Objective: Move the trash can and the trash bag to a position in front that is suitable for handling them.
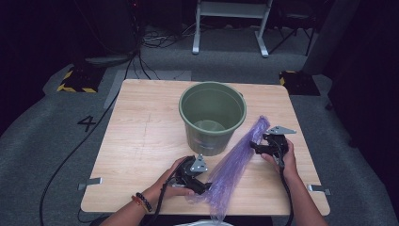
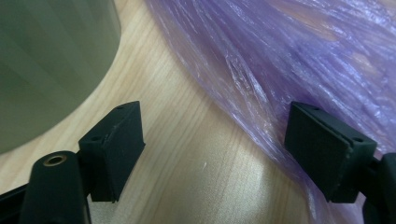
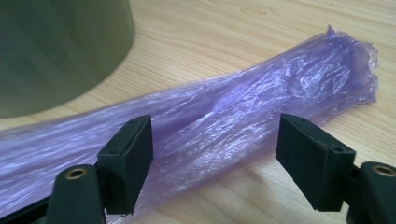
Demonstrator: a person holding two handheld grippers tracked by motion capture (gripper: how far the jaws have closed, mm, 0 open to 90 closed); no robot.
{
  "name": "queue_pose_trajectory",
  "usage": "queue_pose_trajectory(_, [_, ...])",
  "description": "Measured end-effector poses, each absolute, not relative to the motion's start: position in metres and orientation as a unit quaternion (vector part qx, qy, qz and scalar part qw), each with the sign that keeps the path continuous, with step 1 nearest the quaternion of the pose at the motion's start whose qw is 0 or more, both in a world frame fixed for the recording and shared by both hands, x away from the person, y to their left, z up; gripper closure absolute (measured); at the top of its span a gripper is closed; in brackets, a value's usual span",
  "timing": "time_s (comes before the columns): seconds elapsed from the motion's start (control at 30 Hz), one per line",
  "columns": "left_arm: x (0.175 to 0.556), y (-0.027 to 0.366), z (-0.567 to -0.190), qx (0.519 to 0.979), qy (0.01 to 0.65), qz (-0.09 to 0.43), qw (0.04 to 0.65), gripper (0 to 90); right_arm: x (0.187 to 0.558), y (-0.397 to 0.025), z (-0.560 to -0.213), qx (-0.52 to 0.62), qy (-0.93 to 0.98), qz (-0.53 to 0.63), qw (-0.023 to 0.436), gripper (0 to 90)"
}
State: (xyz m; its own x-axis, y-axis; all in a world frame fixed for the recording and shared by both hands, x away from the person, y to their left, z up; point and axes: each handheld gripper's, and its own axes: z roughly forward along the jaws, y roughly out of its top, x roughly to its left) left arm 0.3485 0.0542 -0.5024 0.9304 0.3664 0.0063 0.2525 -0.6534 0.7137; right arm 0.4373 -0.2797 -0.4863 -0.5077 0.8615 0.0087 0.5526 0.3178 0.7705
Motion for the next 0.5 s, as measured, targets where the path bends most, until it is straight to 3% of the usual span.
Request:
queue_pose_trajectory(0.2, [0.343,0.059,-0.494,0.902,0.157,0.099,0.39,17.1,0.443,-0.278,-0.493,0.452,0.79,0.362,0.204,29.1])
queue_pose_trajectory(0.23, [0.339,0.063,-0.488,0.896,0.153,0.13,0.396,19.0,0.444,-0.278,-0.494,0.452,0.79,0.358,0.208,30.4])
queue_pose_trajectory(0.3, [0.337,0.066,-0.484,0.892,0.152,0.136,0.404,19.4,0.444,-0.277,-0.494,0.453,0.79,0.355,0.211,30.8])
queue_pose_trajectory(0.5, [0.337,0.097,-0.464,0.865,0.186,0.157,0.44,17.7,0.447,-0.278,-0.498,0.457,0.792,0.35,0.203,33.5])
